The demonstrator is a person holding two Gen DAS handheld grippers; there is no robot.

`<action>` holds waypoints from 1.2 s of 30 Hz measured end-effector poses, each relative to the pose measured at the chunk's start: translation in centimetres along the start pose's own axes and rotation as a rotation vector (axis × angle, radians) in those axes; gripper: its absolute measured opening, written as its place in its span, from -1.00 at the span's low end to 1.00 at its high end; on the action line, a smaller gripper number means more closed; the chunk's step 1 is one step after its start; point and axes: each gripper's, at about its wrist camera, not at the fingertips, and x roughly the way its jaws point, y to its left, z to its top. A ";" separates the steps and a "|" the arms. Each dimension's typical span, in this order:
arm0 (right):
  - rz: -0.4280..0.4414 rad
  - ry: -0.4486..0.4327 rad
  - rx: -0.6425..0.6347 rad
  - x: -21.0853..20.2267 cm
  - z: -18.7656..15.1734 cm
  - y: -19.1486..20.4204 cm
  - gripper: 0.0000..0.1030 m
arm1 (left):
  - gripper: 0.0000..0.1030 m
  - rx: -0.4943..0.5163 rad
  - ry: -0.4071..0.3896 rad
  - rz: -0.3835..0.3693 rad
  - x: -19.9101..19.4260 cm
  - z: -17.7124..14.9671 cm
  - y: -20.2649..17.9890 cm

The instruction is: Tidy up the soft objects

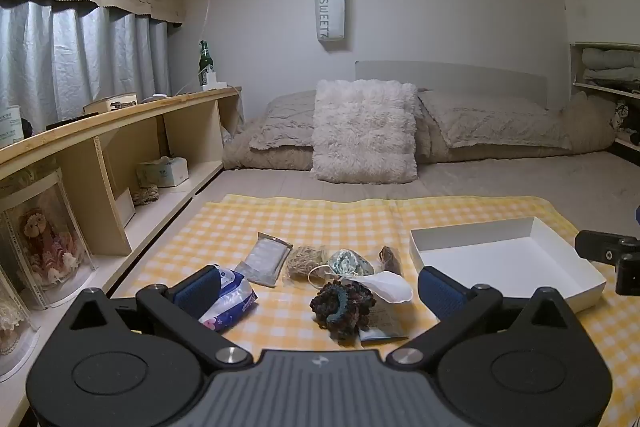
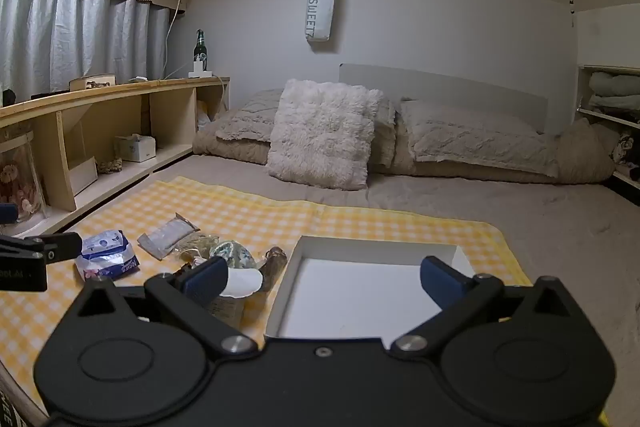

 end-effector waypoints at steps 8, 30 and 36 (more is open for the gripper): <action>0.001 0.003 0.002 0.1 -0.1 0.1 1.00 | 1.00 0.001 0.005 0.001 0.0 0.0 0.0; -0.004 0.004 -0.001 0.1 -0.1 0.1 1.00 | 1.00 -0.004 0.011 0.000 0.0 -0.2 -0.1; -0.004 0.005 -0.002 0.1 -0.1 0.2 1.00 | 1.00 -0.004 0.012 -0.001 0.0 -0.2 -0.1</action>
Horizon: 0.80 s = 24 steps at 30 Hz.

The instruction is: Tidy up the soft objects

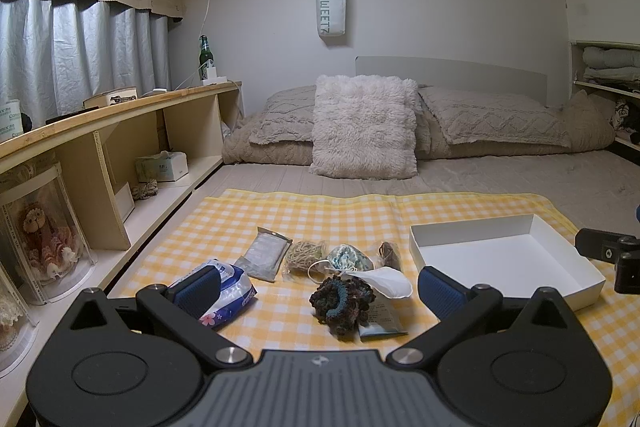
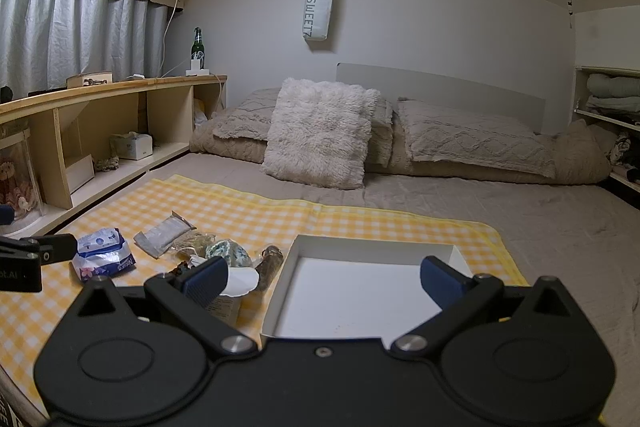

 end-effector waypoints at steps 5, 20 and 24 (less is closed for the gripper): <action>-0.002 0.000 -0.001 0.0 0.0 0.0 1.00 | 1.00 0.000 0.000 0.000 0.0 0.0 0.0; -0.002 0.001 -0.002 0.1 -0.1 0.1 1.00 | 1.00 -0.001 0.002 0.000 0.0 0.0 0.0; -0.003 0.002 -0.002 0.1 0.0 0.1 1.00 | 1.00 -0.001 0.002 0.000 0.0 0.0 0.0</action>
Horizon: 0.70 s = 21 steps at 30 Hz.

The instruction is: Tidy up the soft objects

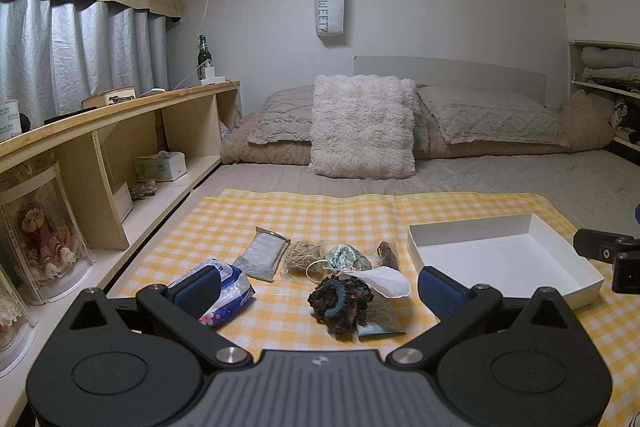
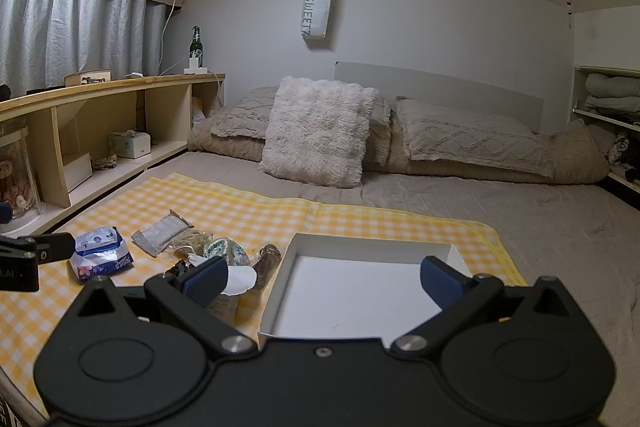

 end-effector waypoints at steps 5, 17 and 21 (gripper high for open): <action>0.000 0.000 -0.001 0.0 0.0 0.0 1.00 | 1.00 0.000 0.001 0.000 0.0 0.0 0.0; -0.003 0.003 -0.003 0.1 -0.2 -0.2 1.00 | 1.00 0.000 0.002 0.000 0.0 0.0 0.0; -0.004 0.003 -0.004 0.1 -0.1 -0.1 1.00 | 1.00 -0.001 0.001 0.000 0.0 0.0 0.0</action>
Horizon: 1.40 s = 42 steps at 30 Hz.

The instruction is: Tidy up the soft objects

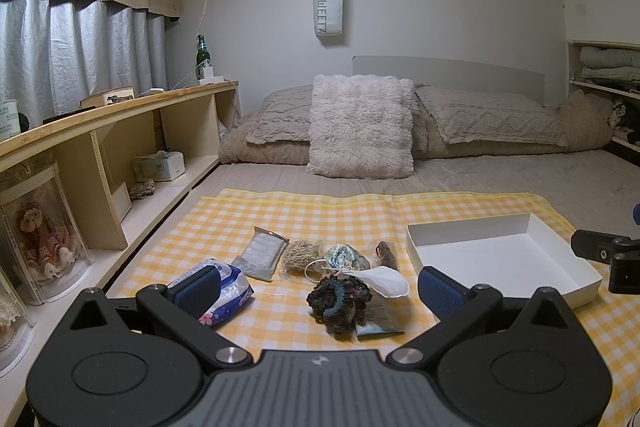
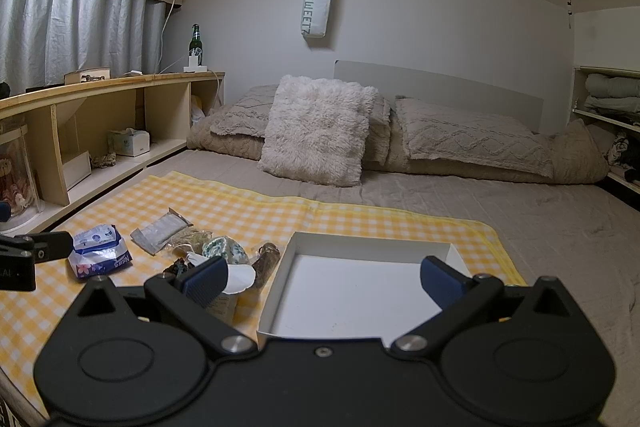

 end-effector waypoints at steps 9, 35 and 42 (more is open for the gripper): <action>0.000 0.001 -0.002 0.0 -0.1 -0.1 1.00 | 1.00 0.001 0.001 0.000 0.0 0.0 0.0; 0.153 -0.014 -0.036 2.7 5.8 -1.1 1.00 | 1.00 -0.022 -0.121 0.025 1.8 5.0 2.2; 0.206 -0.001 -0.071 6.8 10.5 0.3 1.00 | 1.00 -0.034 -0.147 0.084 5.3 9.2 4.5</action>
